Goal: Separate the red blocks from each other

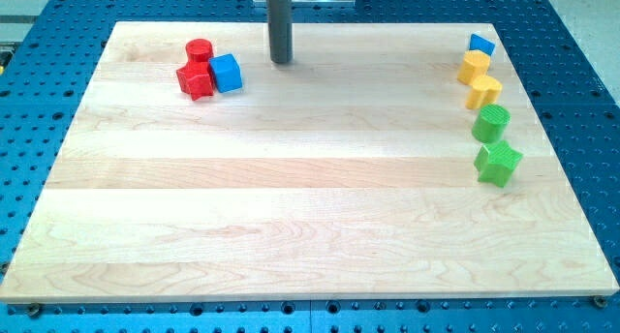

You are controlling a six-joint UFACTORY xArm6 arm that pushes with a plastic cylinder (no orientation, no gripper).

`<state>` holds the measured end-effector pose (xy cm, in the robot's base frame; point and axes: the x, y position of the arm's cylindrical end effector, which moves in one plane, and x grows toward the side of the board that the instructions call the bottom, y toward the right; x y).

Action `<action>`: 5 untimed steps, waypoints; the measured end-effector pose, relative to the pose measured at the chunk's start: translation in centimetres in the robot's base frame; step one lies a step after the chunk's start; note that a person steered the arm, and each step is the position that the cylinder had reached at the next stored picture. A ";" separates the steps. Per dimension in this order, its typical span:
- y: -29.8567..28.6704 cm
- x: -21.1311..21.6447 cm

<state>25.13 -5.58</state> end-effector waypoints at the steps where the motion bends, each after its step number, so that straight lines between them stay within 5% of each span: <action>1: -7.6 1.1; 3: -6.6 16.8; 4: -11.1 15.5; 5: -13.9 19.6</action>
